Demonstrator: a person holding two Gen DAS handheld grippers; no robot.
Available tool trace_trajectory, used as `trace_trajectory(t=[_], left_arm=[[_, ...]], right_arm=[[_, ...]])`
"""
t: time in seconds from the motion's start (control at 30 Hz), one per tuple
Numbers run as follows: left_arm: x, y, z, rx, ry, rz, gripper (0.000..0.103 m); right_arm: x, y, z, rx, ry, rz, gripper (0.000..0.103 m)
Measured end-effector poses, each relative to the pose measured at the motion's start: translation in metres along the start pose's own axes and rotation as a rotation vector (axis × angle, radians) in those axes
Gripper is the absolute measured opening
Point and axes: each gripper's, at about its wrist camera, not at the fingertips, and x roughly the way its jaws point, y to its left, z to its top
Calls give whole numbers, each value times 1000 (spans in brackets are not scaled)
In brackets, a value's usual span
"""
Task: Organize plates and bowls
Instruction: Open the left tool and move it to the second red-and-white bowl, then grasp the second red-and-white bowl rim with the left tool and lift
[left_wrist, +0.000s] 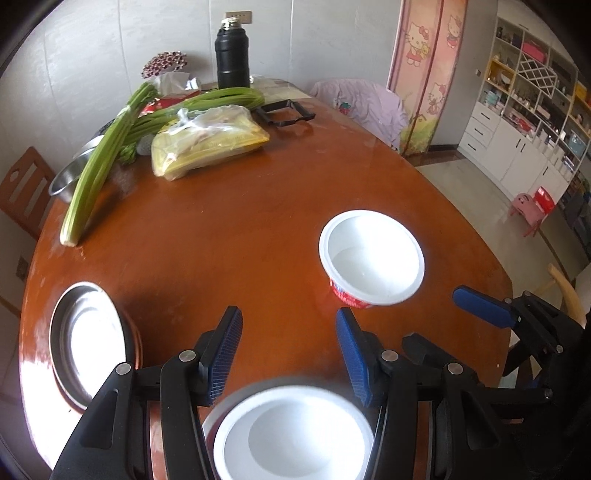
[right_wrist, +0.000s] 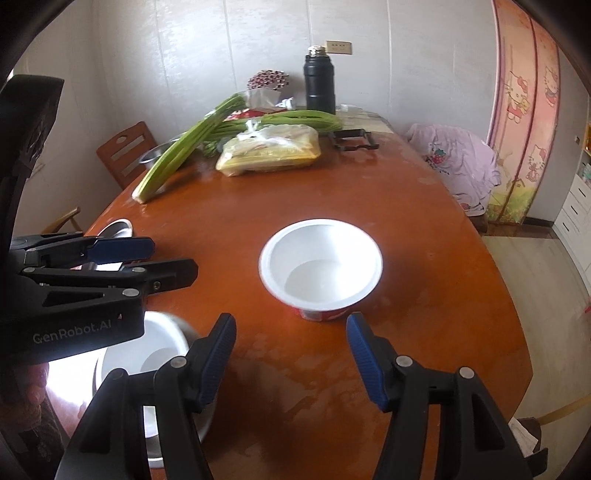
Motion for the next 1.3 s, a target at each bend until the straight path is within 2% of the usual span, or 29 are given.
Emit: trace_trajectory(t=[0.53, 1.1, 1.3], left_arm=[[53, -10, 38, 18, 74, -15, 55], [85, -23, 47, 30, 130, -42, 55], [94, -22, 46, -3, 160, -72, 55]], right_arm=[[36, -34, 27, 50, 43, -50, 62], [63, -52, 30, 61, 87, -62, 62], [70, -48, 29, 45, 100, -25, 62]])
